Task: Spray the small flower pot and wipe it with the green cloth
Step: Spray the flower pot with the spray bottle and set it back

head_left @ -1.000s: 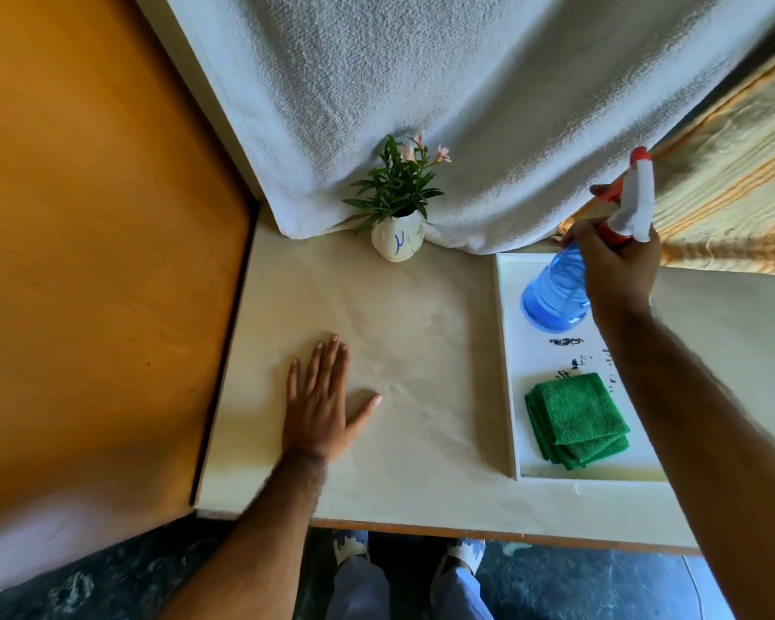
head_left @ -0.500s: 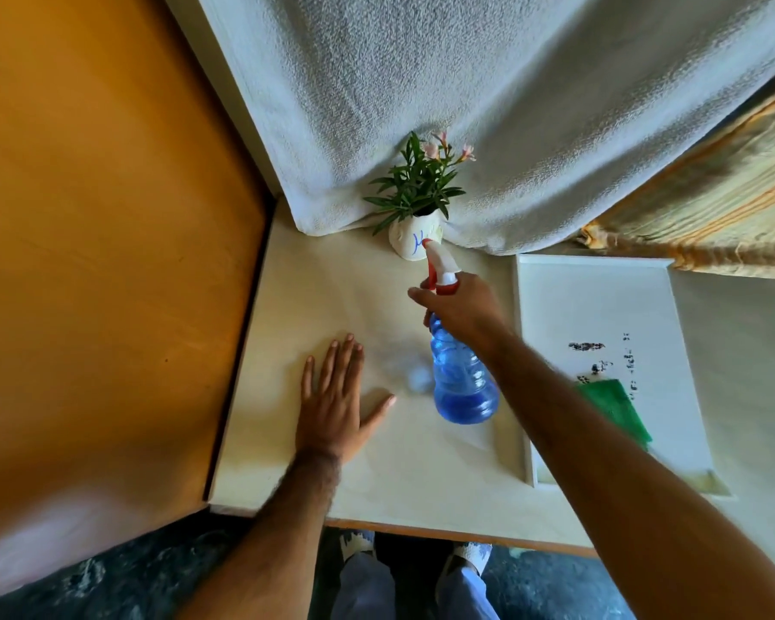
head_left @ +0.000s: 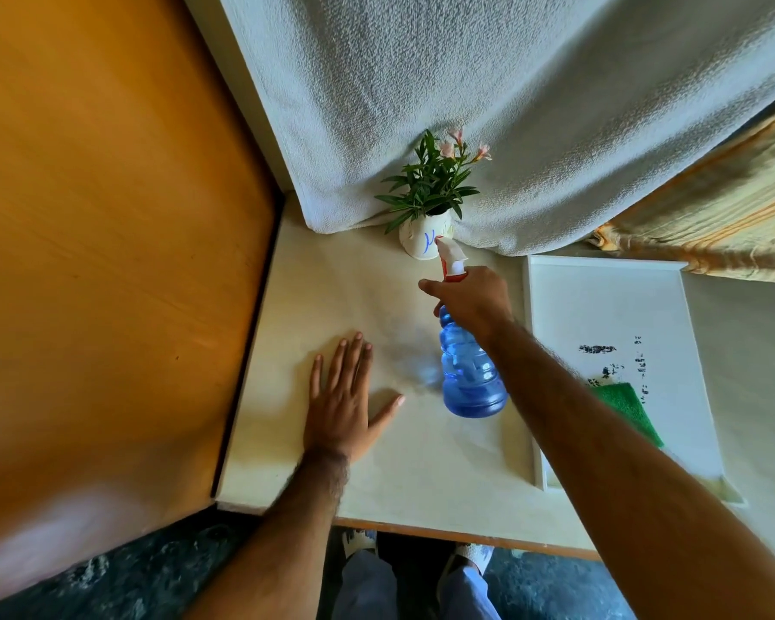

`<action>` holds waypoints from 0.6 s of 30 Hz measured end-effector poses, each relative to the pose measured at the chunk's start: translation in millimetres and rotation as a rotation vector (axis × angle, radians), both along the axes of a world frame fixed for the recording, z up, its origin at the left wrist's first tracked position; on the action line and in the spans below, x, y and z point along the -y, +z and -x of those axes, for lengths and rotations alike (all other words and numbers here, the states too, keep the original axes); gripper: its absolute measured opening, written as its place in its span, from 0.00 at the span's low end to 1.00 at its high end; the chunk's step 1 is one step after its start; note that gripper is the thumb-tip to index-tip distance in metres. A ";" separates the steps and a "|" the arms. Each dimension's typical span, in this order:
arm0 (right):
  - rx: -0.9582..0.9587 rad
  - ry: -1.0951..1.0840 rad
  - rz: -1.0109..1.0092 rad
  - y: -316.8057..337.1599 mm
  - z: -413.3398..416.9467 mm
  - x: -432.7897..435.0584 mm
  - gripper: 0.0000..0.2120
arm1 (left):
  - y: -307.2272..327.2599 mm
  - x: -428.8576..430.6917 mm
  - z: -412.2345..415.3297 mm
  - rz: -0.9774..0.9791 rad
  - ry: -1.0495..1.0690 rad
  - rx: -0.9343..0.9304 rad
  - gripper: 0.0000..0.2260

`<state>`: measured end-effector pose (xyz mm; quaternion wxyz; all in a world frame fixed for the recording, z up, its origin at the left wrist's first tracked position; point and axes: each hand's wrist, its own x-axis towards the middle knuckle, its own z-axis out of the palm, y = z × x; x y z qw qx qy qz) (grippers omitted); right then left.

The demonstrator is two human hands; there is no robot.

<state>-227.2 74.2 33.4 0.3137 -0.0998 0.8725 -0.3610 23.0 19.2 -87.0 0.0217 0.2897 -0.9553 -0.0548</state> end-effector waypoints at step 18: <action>-0.593 -0.407 0.554 67.4 72.7 -114.1 0.13 | 7.5 0.4 0.2 -0.048 -0.003 0.023 0.43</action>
